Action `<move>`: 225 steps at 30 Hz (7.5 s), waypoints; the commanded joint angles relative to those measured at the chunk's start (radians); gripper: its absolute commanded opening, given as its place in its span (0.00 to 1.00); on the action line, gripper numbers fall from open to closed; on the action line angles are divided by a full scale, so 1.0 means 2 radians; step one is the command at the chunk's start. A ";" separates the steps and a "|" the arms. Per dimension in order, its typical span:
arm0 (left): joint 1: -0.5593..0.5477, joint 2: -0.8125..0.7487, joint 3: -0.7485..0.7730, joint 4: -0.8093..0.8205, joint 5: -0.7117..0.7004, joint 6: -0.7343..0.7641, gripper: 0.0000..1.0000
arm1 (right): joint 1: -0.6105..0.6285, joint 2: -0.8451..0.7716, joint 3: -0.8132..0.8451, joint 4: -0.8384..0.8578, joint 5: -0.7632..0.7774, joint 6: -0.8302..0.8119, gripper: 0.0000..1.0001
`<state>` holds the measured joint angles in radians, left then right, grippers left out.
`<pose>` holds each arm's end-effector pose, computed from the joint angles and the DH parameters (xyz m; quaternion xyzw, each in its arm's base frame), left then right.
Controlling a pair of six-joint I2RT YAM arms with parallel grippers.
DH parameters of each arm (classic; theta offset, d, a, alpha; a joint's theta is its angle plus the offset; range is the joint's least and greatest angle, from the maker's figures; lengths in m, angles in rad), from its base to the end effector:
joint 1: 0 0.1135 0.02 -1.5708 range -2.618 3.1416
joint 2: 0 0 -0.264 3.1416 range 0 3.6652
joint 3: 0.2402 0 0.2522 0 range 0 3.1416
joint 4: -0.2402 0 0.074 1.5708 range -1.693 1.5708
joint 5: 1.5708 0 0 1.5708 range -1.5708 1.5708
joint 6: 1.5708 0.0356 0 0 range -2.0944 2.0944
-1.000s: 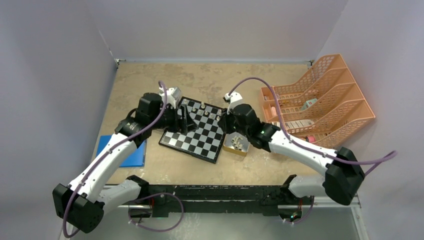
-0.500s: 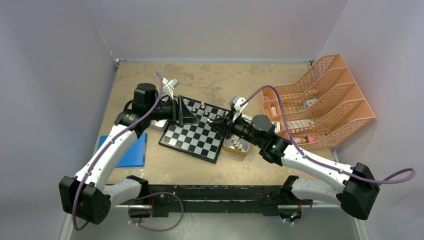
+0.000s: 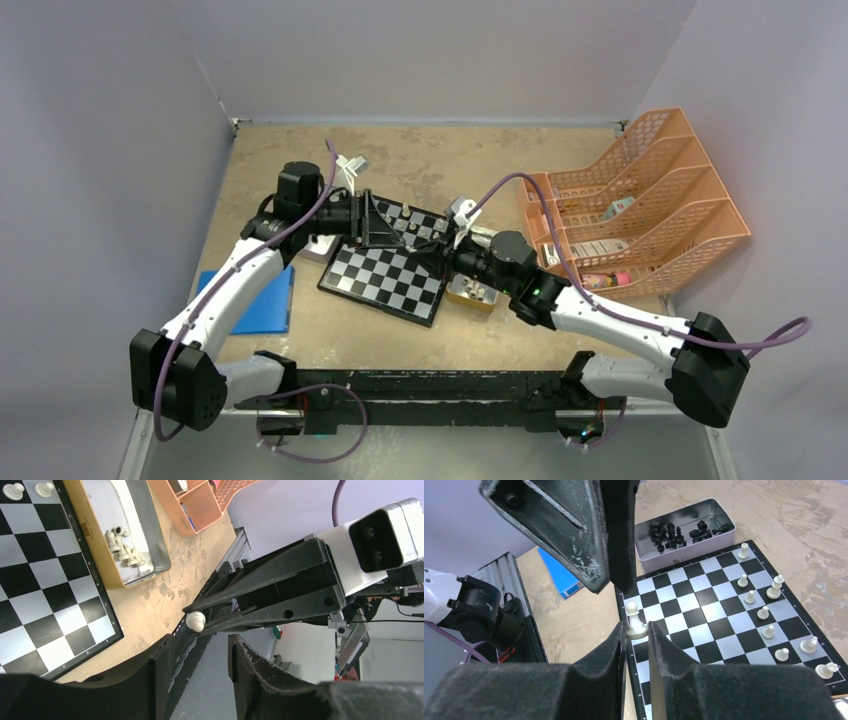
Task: Set up the chess pieces on the board
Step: Place the chess piece on the chessboard, then pick up the chess piece from the storage box.
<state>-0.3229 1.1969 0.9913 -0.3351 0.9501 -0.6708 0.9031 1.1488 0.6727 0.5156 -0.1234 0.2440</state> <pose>0.2344 -0.1090 0.3192 0.0880 0.8012 -0.5587 0.1953 0.1615 0.2118 0.2997 -0.2659 0.6401 0.4263 0.5812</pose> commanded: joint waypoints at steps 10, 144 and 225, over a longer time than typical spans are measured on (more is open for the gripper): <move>0.002 0.028 -0.004 0.071 0.044 -0.024 0.33 | 0.002 0.006 0.038 0.023 -0.004 -0.013 0.14; 0.016 0.347 0.171 0.014 -0.502 0.125 0.19 | 0.003 -0.058 0.024 -0.108 0.127 0.032 0.99; 0.016 -0.187 -0.089 -0.081 -0.236 0.185 0.67 | -0.097 0.253 0.144 -0.407 0.286 0.188 0.35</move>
<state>-0.2947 0.8284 0.8112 -0.5186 0.4610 -0.3176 0.7238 1.6447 0.9096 -0.2577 0.3950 0.6109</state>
